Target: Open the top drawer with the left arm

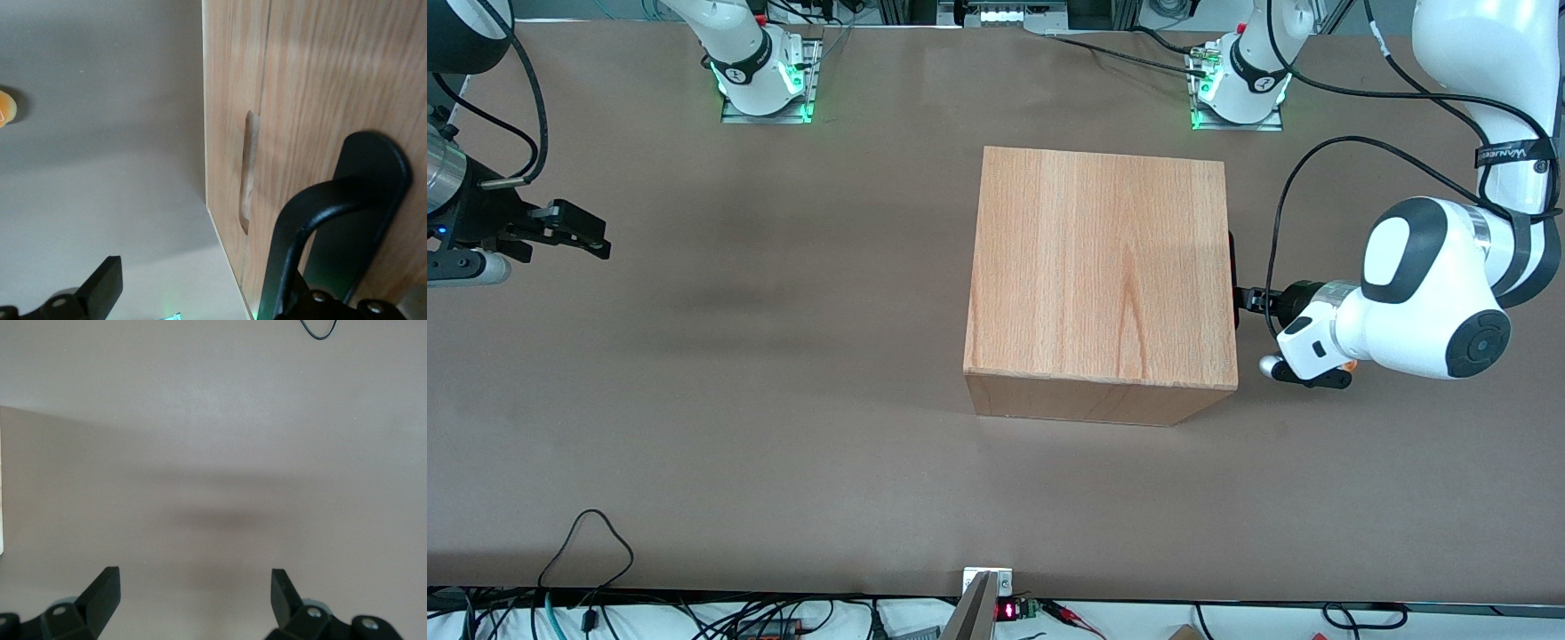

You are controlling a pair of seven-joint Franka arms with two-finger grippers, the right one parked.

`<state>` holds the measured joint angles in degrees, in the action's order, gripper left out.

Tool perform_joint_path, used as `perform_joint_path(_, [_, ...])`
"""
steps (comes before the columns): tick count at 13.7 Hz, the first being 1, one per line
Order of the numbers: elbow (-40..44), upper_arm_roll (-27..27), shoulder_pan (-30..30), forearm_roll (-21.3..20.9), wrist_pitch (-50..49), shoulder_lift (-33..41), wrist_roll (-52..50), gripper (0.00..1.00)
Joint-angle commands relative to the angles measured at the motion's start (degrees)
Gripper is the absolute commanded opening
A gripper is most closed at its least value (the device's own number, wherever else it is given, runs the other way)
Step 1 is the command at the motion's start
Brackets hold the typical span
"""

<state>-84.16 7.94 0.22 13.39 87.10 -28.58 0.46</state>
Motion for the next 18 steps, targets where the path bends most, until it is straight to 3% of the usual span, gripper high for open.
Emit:
perform_joint_path(1, [0.4, -0.2, -0.57, -1.88, 0.26, -0.77, 0.77, 1.0])
perform_joint_path(18, [2.42, -1.17, 2.41, -1.44, 1.05, -3.24, 0.07, 1.0])
